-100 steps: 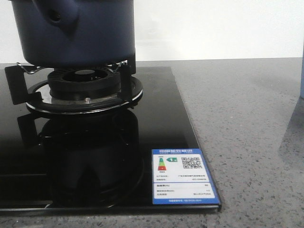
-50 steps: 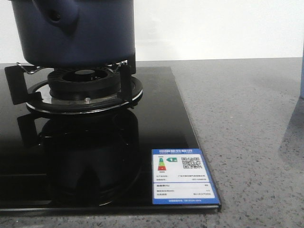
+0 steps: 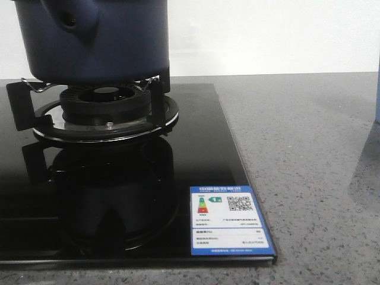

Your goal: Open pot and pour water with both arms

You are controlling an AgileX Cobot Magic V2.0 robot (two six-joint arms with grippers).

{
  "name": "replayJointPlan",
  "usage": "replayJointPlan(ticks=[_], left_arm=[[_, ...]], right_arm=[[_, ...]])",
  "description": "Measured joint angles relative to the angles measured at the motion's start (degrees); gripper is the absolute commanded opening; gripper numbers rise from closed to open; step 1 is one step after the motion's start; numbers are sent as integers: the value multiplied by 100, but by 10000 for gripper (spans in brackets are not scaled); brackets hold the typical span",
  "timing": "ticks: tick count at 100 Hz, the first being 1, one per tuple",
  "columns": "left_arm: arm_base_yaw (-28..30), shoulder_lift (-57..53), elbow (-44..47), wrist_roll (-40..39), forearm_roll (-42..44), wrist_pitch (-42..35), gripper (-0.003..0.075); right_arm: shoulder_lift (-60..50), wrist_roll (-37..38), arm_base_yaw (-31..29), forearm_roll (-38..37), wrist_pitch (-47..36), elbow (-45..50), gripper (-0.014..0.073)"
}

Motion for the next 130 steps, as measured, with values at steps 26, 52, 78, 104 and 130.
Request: replayJointPlan(ticks=[26, 52, 78, 104, 130], left_arm=[[0, 23, 0, 0, -4, 56, 507], [0, 23, 0, 0, -4, 283, 586], [291, -763, -80, -20, -5, 380, 552], [1309, -1851, -117, -310, -5, 477, 377], [1865, -2339, -117, -1216, 672, 510, -17]], right_arm=[[0, 2, 0, 0, 0, 0, 601], [0, 2, 0, 0, 0, 0, 600], [0, 2, 0, 0, 0, 0, 600], [-90, 12, 0, 304, -192, 0, 448], [-636, 170, 200, 386, -493, -166, -60]])
